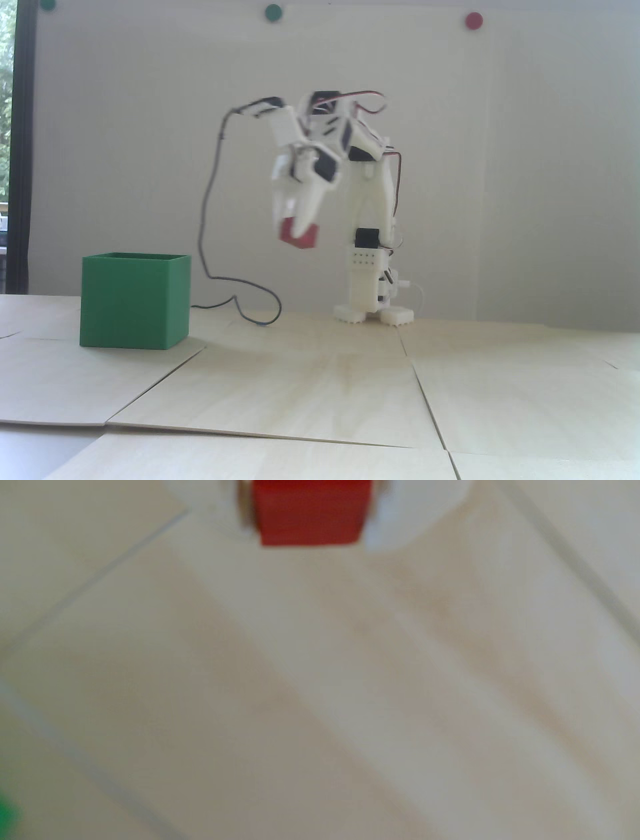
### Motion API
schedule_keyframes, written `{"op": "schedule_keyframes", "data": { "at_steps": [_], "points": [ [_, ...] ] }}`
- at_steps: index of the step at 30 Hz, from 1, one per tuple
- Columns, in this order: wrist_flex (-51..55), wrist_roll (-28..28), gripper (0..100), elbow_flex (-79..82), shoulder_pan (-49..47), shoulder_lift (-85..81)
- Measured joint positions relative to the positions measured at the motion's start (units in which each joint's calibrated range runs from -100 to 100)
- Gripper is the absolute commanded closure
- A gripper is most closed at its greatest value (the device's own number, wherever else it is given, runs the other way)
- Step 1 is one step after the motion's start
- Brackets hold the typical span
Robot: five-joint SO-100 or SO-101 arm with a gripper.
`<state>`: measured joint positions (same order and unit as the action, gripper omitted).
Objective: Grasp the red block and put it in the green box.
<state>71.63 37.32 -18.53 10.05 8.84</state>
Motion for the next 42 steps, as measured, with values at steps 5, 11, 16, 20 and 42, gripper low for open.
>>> {"op": "schedule_keyframes", "data": {
  "at_steps": [5, 11, 16, 20, 42],
  "points": [
    [-5.2, 2.0, 98, 0.1, 22.3, -0.3],
    [-8.2, 1.8, 98, 0.1, 24.1, -0.4],
    [-9.2, 2.1, 98, 0.1, 22.3, 0.7],
    [-12.3, 1.2, 98, -1.2, 22.7, 4.8],
    [-12.3, 0.7, 78, -17.8, 22.5, 13.2]
  ]
}}
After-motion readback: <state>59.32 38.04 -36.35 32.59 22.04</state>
